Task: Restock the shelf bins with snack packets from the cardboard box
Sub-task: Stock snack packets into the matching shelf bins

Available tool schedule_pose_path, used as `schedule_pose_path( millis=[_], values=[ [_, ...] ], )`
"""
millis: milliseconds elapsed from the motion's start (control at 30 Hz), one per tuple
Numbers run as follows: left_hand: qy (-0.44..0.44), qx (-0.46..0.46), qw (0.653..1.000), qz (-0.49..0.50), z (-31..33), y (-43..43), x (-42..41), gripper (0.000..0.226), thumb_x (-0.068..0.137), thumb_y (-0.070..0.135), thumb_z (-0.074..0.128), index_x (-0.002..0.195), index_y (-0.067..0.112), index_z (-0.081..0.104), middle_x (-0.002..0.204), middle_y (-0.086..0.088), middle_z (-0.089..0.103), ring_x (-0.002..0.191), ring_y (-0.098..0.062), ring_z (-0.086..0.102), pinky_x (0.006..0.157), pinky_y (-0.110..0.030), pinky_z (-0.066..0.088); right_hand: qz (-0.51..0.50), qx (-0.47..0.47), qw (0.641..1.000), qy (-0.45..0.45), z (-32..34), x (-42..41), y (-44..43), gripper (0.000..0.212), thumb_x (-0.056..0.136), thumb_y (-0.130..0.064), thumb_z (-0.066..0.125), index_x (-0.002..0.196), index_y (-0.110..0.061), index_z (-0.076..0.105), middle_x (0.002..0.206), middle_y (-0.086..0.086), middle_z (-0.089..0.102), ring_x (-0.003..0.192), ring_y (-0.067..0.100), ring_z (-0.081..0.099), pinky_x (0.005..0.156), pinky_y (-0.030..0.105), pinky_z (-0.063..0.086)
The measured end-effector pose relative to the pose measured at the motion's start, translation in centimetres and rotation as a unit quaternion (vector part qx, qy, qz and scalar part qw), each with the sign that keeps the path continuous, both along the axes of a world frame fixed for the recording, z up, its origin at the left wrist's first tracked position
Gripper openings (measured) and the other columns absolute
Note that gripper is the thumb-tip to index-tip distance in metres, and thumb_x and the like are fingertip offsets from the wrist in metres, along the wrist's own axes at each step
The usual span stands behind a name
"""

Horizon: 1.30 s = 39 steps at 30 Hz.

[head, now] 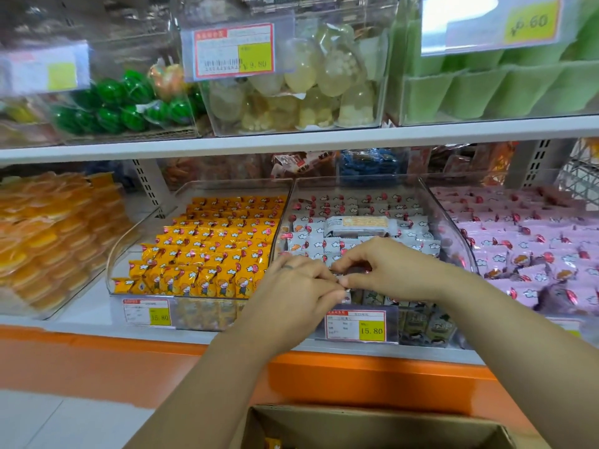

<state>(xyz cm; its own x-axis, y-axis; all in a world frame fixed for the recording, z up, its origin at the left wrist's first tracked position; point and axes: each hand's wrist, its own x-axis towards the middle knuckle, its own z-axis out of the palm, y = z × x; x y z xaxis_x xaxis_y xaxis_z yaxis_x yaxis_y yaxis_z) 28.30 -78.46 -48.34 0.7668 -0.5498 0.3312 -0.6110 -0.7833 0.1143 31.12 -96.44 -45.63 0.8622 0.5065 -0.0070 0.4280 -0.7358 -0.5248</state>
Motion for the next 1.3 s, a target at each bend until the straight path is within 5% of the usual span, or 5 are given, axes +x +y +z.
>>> schedule_pose_path(
  millis=[233, 367, 700, 900, 1300],
  values=[
    [0.001, 0.027, 1.0, -0.012, 0.1, 1.0, 0.5, 0.025, 0.094, 0.035, 0.053, 0.113, 0.034, 0.069, 0.115, 0.018, 0.065, 0.114, -0.009, 0.052, 0.102, -0.023, 0.019, 0.043, -0.074, 0.995, -0.045, 0.2, -0.4, 0.7, 0.012, 0.092, -0.024, 0.058, 0.091, -0.021, 0.07, 0.082, -0.002, 0.066, 0.076, 0.012, 0.055, 0.075, 0.032, 0.047],
    [-0.054, 0.044, 0.997, 0.025, 0.2, 1.3, 1.2, 0.014, 0.077, 0.039, 0.067, 0.089, 0.038, 0.075, 0.09, 0.017, 0.064, 0.088, -0.015, 0.062, 0.092, -0.029, 0.022, 0.027, -0.082, 0.995, -0.056, -1.0, -0.1, 1.2, 0.019, 0.09, -0.024, 0.059, 0.102, -0.012, 0.068, 0.106, 0.006, 0.066, 0.1, 0.021, 0.058, 0.089, 0.042, 0.047],
    [0.019, 0.175, 0.982, 0.063, 1.3, 0.9, 1.6, 0.029, 0.096, 0.05, 0.042, 0.121, 0.05, 0.057, 0.121, 0.023, 0.053, 0.122, -0.008, 0.035, 0.114, -0.034, 0.002, 0.044, -0.143, 0.989, -0.012, -0.9, 0.6, 1.1, 0.026, 0.087, -0.014, 0.048, 0.104, -0.014, 0.068, 0.111, 0.007, 0.065, 0.105, 0.025, 0.056, 0.091, 0.042, 0.046],
    [0.011, 0.118, 0.991, 0.055, 1.1, 1.2, 1.9, 0.031, 0.092, 0.053, 0.046, 0.118, 0.046, 0.061, 0.119, 0.023, 0.056, 0.119, -0.005, 0.038, 0.111, -0.031, 0.003, -0.193, -0.06, 0.956, -0.211, -0.3, 2.3, 0.2, 0.021, 0.092, -0.021, 0.054, 0.108, -0.029, 0.064, 0.126, -0.003, 0.053, 0.119, 0.022, 0.042, 0.101, 0.041, 0.037],
    [0.0, 0.106, 0.99, 0.092, 0.8, 0.3, 1.6, 0.033, 0.093, 0.052, 0.045, 0.119, 0.041, 0.062, 0.117, 0.02, 0.05, 0.121, -0.007, 0.036, 0.114, -0.035, -0.015, -0.252, -0.042, 0.948, -0.191, -1.8, 3.4, -1.7, 0.038, 0.086, -0.001, 0.058, 0.121, -0.016, 0.05, 0.124, 0.01, 0.05, 0.111, 0.03, 0.047, 0.092, 0.039, 0.04]
  ],
)
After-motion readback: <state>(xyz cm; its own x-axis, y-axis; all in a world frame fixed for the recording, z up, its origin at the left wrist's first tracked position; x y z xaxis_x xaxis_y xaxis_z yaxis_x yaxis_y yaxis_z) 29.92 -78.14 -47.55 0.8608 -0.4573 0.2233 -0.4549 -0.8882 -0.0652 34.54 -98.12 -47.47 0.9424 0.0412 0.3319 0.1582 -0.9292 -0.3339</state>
